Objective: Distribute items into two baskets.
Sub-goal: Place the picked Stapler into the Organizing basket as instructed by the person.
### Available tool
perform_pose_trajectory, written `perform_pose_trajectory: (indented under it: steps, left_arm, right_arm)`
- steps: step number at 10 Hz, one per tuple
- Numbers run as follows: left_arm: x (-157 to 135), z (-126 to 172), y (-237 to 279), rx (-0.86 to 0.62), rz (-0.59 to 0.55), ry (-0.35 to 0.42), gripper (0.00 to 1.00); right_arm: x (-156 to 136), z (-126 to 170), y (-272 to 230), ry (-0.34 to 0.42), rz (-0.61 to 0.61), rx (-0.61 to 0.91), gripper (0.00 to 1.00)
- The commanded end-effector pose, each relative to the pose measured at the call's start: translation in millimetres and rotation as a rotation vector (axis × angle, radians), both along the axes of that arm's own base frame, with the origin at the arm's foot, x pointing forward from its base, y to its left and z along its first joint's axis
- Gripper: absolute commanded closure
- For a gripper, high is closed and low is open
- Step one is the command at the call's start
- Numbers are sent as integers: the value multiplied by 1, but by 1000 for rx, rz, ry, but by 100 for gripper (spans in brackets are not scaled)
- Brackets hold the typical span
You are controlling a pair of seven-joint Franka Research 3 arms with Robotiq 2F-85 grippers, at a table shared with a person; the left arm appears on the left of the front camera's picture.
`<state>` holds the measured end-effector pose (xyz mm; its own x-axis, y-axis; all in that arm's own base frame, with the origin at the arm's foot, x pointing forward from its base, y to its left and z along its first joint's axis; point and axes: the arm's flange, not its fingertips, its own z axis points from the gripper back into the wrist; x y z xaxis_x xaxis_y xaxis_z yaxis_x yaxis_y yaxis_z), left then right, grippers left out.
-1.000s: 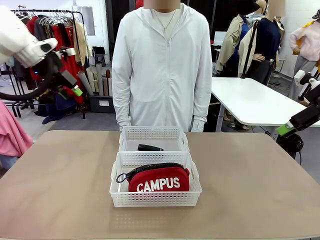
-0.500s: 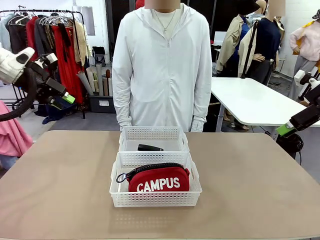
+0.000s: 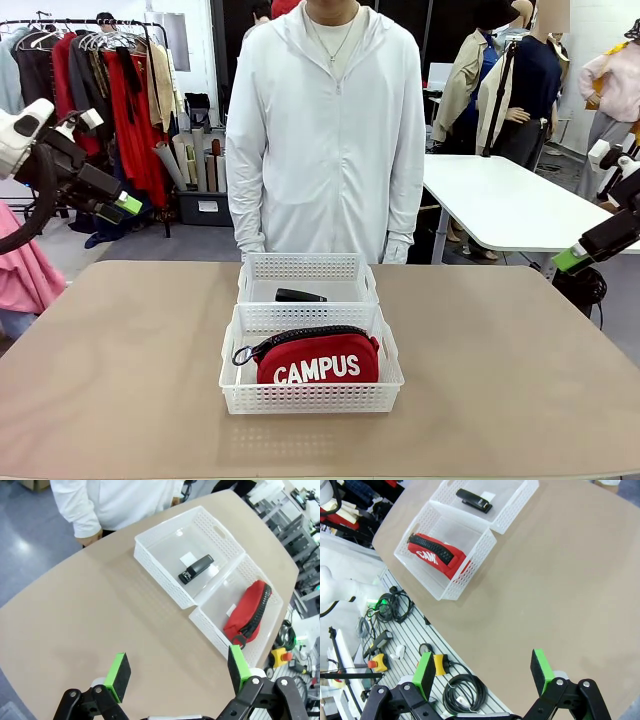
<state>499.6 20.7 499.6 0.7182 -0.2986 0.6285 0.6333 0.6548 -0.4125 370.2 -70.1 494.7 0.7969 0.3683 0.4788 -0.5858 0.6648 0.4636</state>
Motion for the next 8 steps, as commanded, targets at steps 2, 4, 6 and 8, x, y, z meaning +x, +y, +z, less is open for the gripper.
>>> perform_pose_trajectory:
  steps: [2, 4, 6, 8]
  left_arm:
    - [-13, -6, 3, -7, -73, -32, 0]
    - [-5, -5, -1, 2, -43, -13, 0]
    - [-5, -5, -1, 2, -43, -13, 0]
    - [-5, -5, -1, 2, -43, -13, 0]
  right_arm:
    - [0, 1, 1, -3, -6, 13, 0]
    - [0, 1, 1, -3, -6, 13, 0]
    - [0, 1, 1, -3, -6, 13, 0]
    - [0, 1, 1, -3, -6, 13, 0]
